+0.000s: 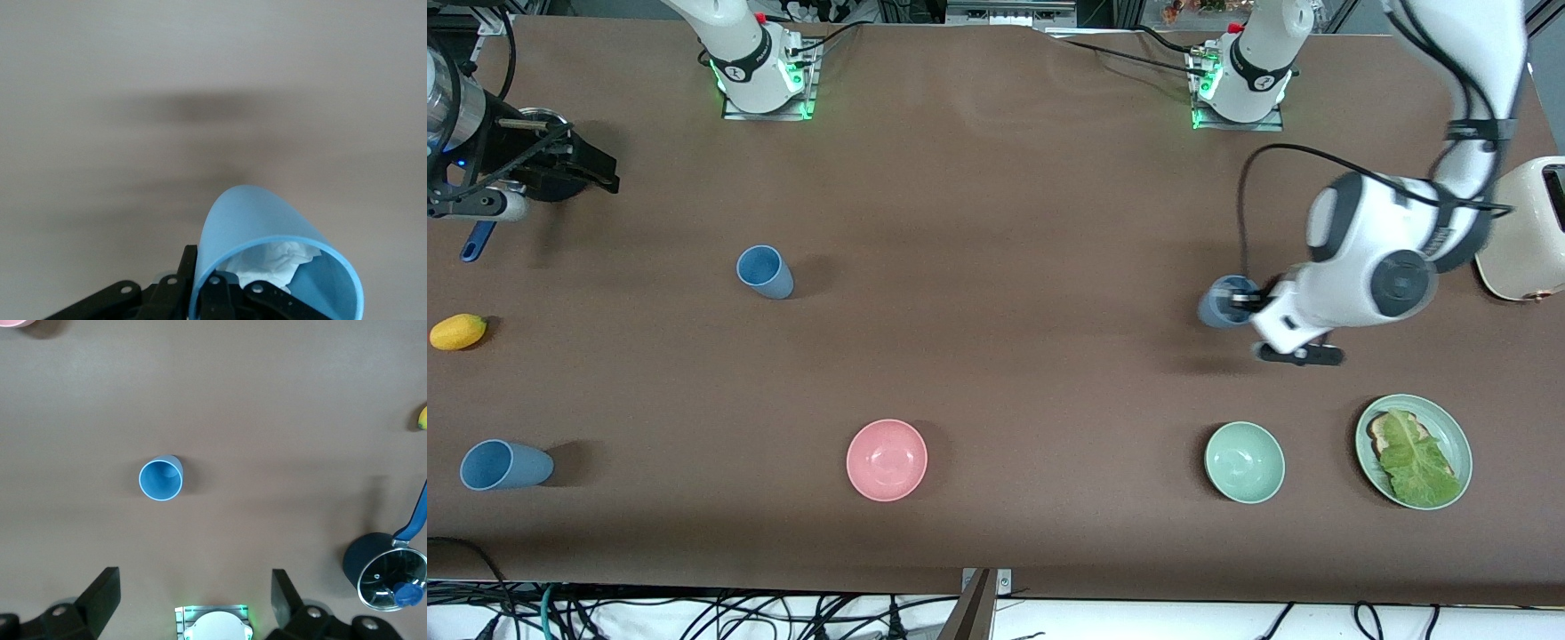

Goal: Stack blue cups with both arms
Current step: 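Grasp the tissue-filled blue cup with the left gripper and lift it, then place the cup mid-table while the right gripper reaches the other cup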

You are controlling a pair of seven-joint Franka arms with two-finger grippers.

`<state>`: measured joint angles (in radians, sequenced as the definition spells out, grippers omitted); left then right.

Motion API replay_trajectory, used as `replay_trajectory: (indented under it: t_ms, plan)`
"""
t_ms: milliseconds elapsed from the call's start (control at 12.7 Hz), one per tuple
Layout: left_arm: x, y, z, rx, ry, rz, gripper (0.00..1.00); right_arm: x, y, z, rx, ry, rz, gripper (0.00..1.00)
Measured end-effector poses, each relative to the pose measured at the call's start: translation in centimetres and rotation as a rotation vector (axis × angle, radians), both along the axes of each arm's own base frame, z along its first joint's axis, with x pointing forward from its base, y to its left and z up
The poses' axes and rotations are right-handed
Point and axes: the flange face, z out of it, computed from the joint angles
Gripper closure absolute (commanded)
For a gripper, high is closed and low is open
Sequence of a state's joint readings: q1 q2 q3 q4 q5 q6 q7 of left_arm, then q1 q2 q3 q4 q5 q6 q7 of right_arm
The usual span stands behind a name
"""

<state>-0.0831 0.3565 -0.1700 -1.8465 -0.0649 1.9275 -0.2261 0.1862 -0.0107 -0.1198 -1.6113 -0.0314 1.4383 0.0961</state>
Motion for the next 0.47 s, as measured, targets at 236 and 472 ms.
replay_trajectory:
  t_ms: [236,472]
  plan:
    - [-2.9,-11.0,0.3,-0.007,0.017,0.098,1.0,0.0,0.0,0.0,0.0,-0.003,0.0,0.0]
    - [-4.4,-18.6,-0.7,0.011,0.008,0.199,1.0,0.0,0.0,0.0,0.0,-0.003,0.001,0.0]
